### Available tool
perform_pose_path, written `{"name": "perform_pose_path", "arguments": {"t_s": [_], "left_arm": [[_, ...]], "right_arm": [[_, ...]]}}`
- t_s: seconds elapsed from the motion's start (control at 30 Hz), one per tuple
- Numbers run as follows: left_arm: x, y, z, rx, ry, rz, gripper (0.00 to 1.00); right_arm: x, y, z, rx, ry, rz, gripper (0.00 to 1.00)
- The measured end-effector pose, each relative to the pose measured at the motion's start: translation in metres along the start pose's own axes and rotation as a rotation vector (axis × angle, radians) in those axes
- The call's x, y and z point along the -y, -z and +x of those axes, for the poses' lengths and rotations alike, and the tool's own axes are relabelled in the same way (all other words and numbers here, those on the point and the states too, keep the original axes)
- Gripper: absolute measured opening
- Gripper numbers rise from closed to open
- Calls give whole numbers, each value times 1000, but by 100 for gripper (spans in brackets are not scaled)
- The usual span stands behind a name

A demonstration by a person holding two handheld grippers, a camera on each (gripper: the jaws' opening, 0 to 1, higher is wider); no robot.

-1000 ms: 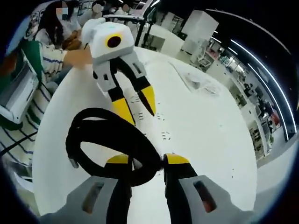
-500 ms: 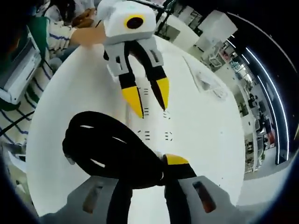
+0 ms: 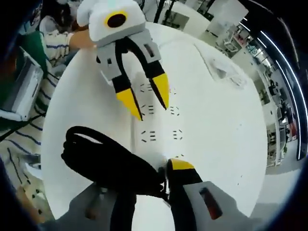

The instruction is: Straighten the power strip on the desk, plug the charger into it

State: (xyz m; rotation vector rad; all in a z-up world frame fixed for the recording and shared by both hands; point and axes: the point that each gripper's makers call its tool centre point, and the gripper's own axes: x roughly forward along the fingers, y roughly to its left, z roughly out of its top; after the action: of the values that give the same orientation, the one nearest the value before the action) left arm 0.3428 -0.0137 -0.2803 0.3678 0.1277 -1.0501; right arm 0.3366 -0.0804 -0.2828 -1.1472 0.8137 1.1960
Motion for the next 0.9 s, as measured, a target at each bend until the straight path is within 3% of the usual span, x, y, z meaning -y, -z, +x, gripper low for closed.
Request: {"name": "perform_pose_path", "arguments": {"t_s": [0.2, 0.33, 0.4, 0.57, 0.63, 0.7, 0.77, 0.9], "left_arm": [[4, 1, 1, 0, 5, -13, 21], [12, 3, 2, -4, 8, -13, 21], [12, 3, 2, -2, 10, -18, 21], [7, 0, 1, 9, 11, -37, 21], [6, 0, 1, 11, 12, -45, 21], [6, 1, 1, 9, 15, -50, 21], [12, 2, 2, 6, 17, -44, 21], [13, 2, 2, 6, 21, -46, 21]], "right_arm": [[0, 1, 2, -29, -49, 24, 24], [-1, 3, 0, 67, -66, 17, 23], [-2, 4, 0, 77, -66, 17, 23], [-2, 0, 6, -61, -87, 71, 23], [-1, -4, 8, -78, -66, 41, 23], [0, -2, 7, -63, -59, 47, 23], [2, -2, 5, 7, -78, 73, 23], [2, 2, 4, 43, -92, 66, 22]]}}
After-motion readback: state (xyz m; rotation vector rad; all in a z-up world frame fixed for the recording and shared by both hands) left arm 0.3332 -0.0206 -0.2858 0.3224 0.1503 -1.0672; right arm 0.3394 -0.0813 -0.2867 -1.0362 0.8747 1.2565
